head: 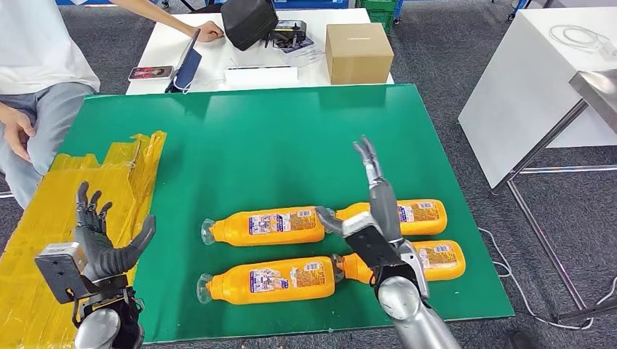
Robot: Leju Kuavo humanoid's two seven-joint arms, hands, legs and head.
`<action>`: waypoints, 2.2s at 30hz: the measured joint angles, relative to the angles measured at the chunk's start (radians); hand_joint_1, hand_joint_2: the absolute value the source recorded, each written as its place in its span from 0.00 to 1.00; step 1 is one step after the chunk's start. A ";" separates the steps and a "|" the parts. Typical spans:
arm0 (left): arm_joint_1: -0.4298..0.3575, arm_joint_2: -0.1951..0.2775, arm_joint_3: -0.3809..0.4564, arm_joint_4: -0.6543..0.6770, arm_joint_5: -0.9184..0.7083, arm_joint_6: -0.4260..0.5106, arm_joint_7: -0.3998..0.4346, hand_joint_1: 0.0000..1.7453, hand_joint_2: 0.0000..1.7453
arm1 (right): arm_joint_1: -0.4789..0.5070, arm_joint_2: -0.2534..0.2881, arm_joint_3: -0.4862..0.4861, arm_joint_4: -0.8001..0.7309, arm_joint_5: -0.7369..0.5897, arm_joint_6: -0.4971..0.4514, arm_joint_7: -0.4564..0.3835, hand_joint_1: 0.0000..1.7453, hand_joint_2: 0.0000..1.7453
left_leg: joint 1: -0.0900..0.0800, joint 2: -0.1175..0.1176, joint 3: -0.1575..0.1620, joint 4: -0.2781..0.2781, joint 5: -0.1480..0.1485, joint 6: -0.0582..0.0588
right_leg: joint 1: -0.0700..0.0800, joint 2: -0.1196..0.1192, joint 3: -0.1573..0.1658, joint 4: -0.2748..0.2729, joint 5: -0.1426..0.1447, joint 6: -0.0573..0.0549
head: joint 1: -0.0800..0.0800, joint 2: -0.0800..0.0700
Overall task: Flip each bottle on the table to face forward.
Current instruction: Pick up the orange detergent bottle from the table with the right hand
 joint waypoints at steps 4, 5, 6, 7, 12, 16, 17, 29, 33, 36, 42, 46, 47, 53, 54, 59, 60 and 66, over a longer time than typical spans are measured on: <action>-0.006 -0.014 0.033 -0.024 0.024 -0.001 -0.010 0.00 1.00 | -0.087 -0.018 0.064 0.107 0.195 0.056 0.082 0.00 1.00 | 0.000 0.000 0.000 0.000 0.000 0.000 | 0.000 0.000 0.000 0.000 0.000 0.000 | 0.000 0.000; -0.008 -0.016 0.036 -0.026 0.025 -0.004 -0.007 0.00 1.00 | -0.111 -0.020 0.084 0.139 0.241 0.064 0.097 0.00 1.00 | 0.000 0.000 0.000 0.000 0.000 0.000 | 0.000 0.000 0.000 0.000 0.000 0.000 | 0.000 0.000; -0.013 -0.019 0.038 -0.027 0.025 -0.007 -0.005 0.00 1.00 | -0.133 -0.021 0.103 0.169 0.275 0.068 0.108 0.00 1.00 | 0.000 0.000 0.000 0.000 0.000 0.000 | 0.000 0.000 0.000 0.000 0.000 0.000 | 0.000 0.000; -0.017 -0.021 0.039 -0.027 0.025 -0.010 -0.003 0.00 1.00 | -0.153 -0.021 0.121 0.198 0.301 0.070 0.115 0.00 1.00 | 0.000 -0.001 0.000 0.000 0.000 0.000 | 0.000 0.000 0.000 0.000 0.000 0.000 | 0.000 0.000; -0.032 -0.031 0.039 -0.027 0.024 -0.016 0.001 0.00 1.00 | -0.215 -0.017 0.176 0.294 0.339 0.076 0.128 0.00 1.00 | 0.000 0.000 0.000 0.000 0.000 0.000 | 0.000 0.000 0.000 0.000 0.000 0.000 | 0.000 0.000; -0.050 -0.037 0.037 -0.023 0.021 -0.022 0.003 0.00 1.00 | -0.271 -0.001 0.218 0.383 0.368 0.106 0.127 0.00 1.00 | 0.000 0.000 0.000 0.000 0.000 0.000 | 0.000 0.000 -0.001 0.000 0.000 0.000 | 0.000 0.000; -0.058 -0.039 0.035 -0.020 0.020 -0.022 0.003 0.00 1.00 | -0.289 0.009 0.230 0.417 0.376 0.110 0.127 0.00 1.00 | 0.000 0.000 0.000 0.000 0.000 0.000 | 0.000 0.000 -0.001 0.000 0.000 0.000 | 0.000 0.000; -0.116 -0.047 0.000 0.038 0.017 -0.026 0.003 0.00 1.00 | -0.406 0.105 0.301 0.731 0.395 0.112 0.119 0.00 1.00 | 0.000 0.000 0.000 0.000 0.000 0.000 | 0.000 0.000 -0.001 0.000 0.000 0.000 | 0.000 0.000; -0.132 -0.047 -0.015 0.056 0.017 -0.026 0.003 0.00 1.00 | -0.429 0.125 0.309 0.807 0.387 0.116 0.114 0.00 1.00 | 0.000 0.000 -0.001 0.000 0.000 0.000 | 0.000 0.000 -0.001 0.000 0.000 0.000 | 0.000 0.000; -0.143 -0.048 -0.029 0.071 0.017 -0.027 0.003 0.00 1.00 | -0.451 0.138 0.316 0.862 0.386 0.129 0.113 0.00 1.00 | 0.000 0.000 0.000 0.000 0.001 0.000 | 0.000 0.000 -0.001 0.000 0.000 0.000 | 0.000 0.000; -0.167 -0.048 -0.053 0.097 0.021 -0.031 0.006 0.00 1.00 | -0.481 0.163 0.326 0.955 0.384 0.164 0.114 0.00 1.00 | 0.000 0.000 0.000 0.000 0.001 0.000 | 0.000 0.000 -0.001 0.000 0.000 0.000 | 0.000 0.000; -0.177 -0.048 -0.060 0.111 0.022 -0.031 0.007 0.00 1.00 | -0.492 0.170 0.332 0.993 0.384 0.165 0.114 0.00 1.00 | 0.000 0.000 0.000 0.000 0.001 0.000 | 0.000 0.000 -0.001 0.000 0.000 0.000 | 0.000 0.000; -0.178 -0.048 -0.063 0.114 0.022 -0.031 0.007 0.00 1.00 | -0.493 0.171 0.333 1.000 0.384 0.165 0.115 0.00 1.00 | 0.000 0.000 0.000 0.000 0.001 0.000 | 0.000 0.000 -0.001 0.000 0.000 0.000 | 0.000 0.000; -0.183 -0.048 -0.071 0.127 0.022 -0.031 0.007 0.00 1.00 | -0.502 0.176 0.337 1.032 0.382 0.174 0.120 0.00 1.00 | 0.000 0.000 0.000 0.000 0.001 0.000 | 0.000 0.000 -0.002 0.000 0.000 0.000 | 0.000 0.000; -0.184 -0.048 -0.072 0.130 0.023 -0.031 0.007 0.00 1.00 | -0.503 0.177 0.337 1.038 0.381 0.178 0.123 0.00 1.00 | 0.000 0.000 0.000 0.000 0.001 0.000 | 0.000 0.000 -0.002 0.000 0.000 0.000 | 0.000 0.000; -0.195 -0.049 -0.085 0.147 0.023 -0.032 0.008 0.00 1.00 | -0.514 0.178 0.339 1.069 0.384 0.196 0.146 0.01 1.00 | 0.000 0.000 0.000 0.000 0.001 0.000 | 0.000 0.000 -0.001 0.000 0.000 0.000 | 0.000 0.000; -0.196 -0.049 -0.089 0.150 0.023 -0.033 0.009 0.00 1.00 | -0.517 0.179 0.339 1.077 0.388 0.200 0.155 0.09 1.00 | 0.000 0.000 0.000 0.000 0.001 0.000 | 0.000 0.000 -0.001 0.000 0.000 0.000 | 0.000 0.000; -0.197 -0.053 -0.107 0.157 0.023 -0.034 0.009 0.00 1.00 | -0.530 0.181 0.354 1.117 0.427 0.208 0.215 0.94 1.00 | 0.000 0.000 0.000 0.001 0.001 0.000 | 0.000 0.000 -0.001 0.000 0.000 0.000 | 0.000 0.000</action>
